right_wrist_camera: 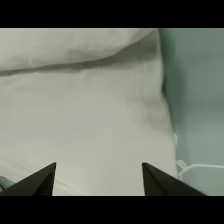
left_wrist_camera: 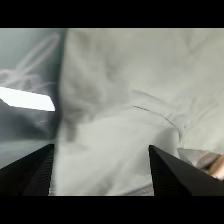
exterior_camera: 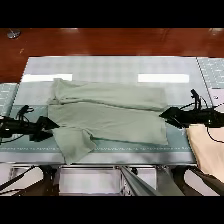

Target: Fold the shirts.

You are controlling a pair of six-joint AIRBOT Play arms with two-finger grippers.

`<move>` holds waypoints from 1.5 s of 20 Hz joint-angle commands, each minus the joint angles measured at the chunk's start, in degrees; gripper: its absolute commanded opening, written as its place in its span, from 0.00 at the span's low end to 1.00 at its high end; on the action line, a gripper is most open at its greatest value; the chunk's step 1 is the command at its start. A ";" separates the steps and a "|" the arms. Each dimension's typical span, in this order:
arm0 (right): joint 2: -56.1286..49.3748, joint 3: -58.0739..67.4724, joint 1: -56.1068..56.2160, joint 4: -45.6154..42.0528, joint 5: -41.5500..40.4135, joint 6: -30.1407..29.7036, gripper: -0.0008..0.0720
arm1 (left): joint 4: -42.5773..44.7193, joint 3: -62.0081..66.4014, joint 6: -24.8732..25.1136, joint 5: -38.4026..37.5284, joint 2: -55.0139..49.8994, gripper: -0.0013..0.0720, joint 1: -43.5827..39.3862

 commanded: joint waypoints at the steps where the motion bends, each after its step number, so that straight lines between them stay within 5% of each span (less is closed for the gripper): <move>1: 0.87 -1.14 0.61 3.45 -2.29 -0.24 0.86 | -4.48 -7.63 3.85 5.97 0.52 0.98 -4.50; 2: 0.87 0.00 -1.40 3.06 -1.11 -0.24 0.86 | -4.48 -8.39 3.85 7.21 0.55 0.96 -5.77; 4: 0.87 3.08 -7.17 -0.76 4.72 -0.04 0.86 | -4.83 -7.93 6.75 6.14 0.63 0.07 -6.36; 9: 0.87 0.83 -10.56 -18.43 14.71 7.61 0.86 | -5.42 -6.64 8.72 4.22 1.01 0.05 -6.32; 17: -2.01 -5.29 1.90 -19.08 16.37 8.33 0.86 | -7.06 -6.67 8.72 4.33 1.01 0.05 -6.36; 24: -6.08 -3.45 3.98 -9.16 5.88 9.35 0.82 | -7.34 -6.67 8.72 4.33 1.01 0.05 -6.43; 26: -6.10 -1.77 3.98 -8.37 5.44 9.38 0.58 | -7.34 -6.64 8.72 4.39 1.01 0.05 -6.43; 27: -6.08 -1.11 3.98 -7.39 5.62 7.54 0.17 | -7.34 -6.62 8.72 4.39 1.01 0.05 -6.43; 28: -6.08 -0.72 3.96 -5.66 5.81 5.33 0.05 | -7.32 -6.29 8.74 4.37 0.98 0.05 -6.40; 30: -6.10 0.85 3.96 -4.55 6.40 4.39 0.05 | -7.32 -3.89 8.70 3.56 0.98 0.05 -6.32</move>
